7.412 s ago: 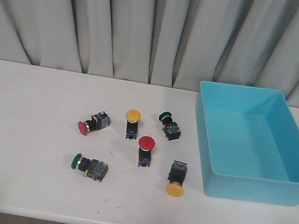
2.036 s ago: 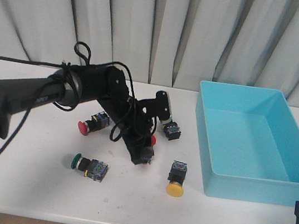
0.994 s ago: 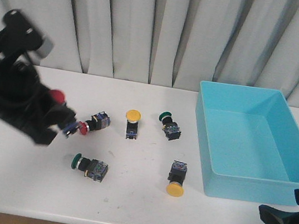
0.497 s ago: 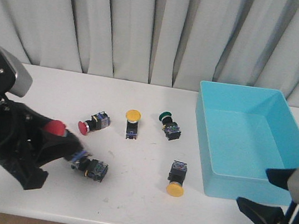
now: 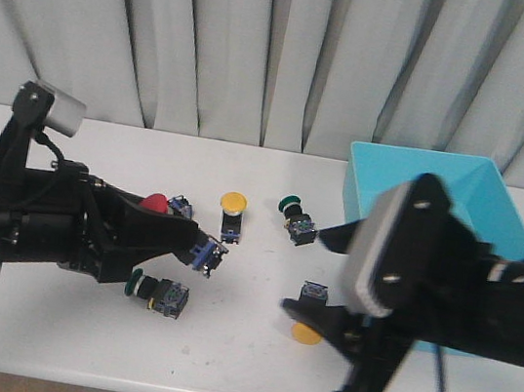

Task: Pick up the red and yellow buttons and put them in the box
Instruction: 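Grasp the red button with the right gripper and release the left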

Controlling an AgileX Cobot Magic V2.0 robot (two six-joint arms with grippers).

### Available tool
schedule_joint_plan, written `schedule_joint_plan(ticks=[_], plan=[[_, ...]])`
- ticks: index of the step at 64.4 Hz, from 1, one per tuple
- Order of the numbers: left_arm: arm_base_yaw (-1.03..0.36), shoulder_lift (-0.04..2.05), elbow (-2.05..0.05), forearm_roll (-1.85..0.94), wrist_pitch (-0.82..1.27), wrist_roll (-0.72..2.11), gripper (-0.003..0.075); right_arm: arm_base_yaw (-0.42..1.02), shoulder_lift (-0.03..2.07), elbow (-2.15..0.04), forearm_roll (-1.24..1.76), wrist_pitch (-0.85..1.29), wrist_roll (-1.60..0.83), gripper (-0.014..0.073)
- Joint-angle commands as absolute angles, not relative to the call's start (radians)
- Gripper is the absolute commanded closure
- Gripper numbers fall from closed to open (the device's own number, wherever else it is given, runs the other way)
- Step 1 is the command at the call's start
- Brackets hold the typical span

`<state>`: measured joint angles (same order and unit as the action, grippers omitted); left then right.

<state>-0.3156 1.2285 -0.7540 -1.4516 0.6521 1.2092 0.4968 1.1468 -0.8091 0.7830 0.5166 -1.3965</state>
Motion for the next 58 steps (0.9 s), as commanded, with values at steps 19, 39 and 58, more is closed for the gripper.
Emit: schedule_joint_plan(ticks=[19, 39, 58], plan=[[-0.319, 1.234, -0.781, -1.597, 0.725, 1.204, 0.0538, 0.729, 1.290, -0.850, 0.817, 0.183, -1.442, 0.0125], [-0.319, 1.234, -0.781, -1.602, 0.733, 1.204, 0.0538, 0.743, 1.294, -0.851, 0.875, 0.138, -1.443, 0.0126], [-0.319, 1.234, -0.781, -1.602, 0.734, 1.204, 0.0538, 0.762, 1.303, -0.875, 0.877, 0.140, -1.494, 0.0126]])
